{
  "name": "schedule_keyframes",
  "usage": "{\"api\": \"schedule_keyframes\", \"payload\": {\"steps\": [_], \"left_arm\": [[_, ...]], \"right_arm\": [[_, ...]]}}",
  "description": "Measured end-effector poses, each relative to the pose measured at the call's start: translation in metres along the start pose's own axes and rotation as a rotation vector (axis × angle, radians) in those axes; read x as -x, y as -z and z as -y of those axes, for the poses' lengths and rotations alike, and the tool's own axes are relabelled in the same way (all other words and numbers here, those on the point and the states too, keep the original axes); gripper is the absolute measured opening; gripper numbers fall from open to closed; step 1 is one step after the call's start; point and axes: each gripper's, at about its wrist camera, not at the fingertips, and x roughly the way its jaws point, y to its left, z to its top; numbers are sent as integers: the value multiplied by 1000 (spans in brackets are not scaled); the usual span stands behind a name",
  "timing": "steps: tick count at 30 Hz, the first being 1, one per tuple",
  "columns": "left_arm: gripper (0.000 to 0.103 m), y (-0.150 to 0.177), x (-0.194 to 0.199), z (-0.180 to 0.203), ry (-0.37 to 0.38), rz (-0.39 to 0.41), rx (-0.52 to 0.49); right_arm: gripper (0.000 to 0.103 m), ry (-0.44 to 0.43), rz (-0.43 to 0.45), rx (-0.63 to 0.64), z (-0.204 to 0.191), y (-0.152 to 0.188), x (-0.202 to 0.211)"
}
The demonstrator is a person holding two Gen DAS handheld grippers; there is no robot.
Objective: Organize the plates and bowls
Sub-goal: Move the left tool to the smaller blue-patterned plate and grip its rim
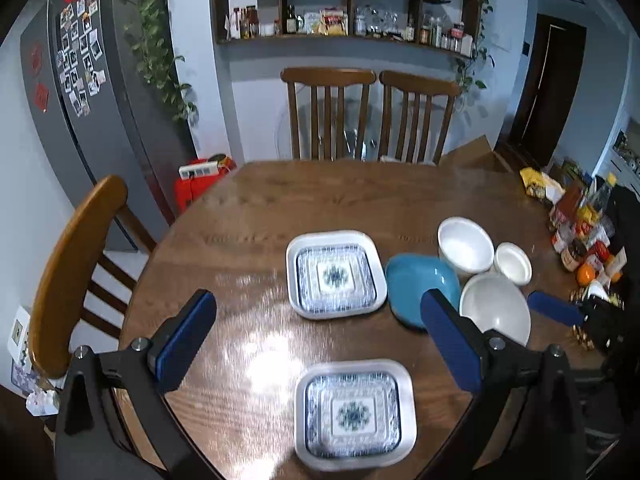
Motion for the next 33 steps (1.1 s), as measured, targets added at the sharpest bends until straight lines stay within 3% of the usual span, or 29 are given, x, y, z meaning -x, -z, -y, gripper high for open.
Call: {"api": "schedule_keyframes", "payload": {"steps": [8,16,23,29,33], "left_arm": [[102,-37,-30,-5,-26,6,11],[102,-30,-91,-25,-67,-72,31],[102,1,-169,-51,-87,-241,79],[100,27,-210,-60,-77,-350,99],[88,34,-224,-59,-63,-384,106]], "right_arm": [[69,3,17,-1,2,-35,-23],[69,6,-9,14,3,-52,-65],[69,-40,-140,-32,13,-52,-134],[69,-58,-271,-75,19,-54,-188],[69,-60,-324,-119,24,-59,-219]]}}
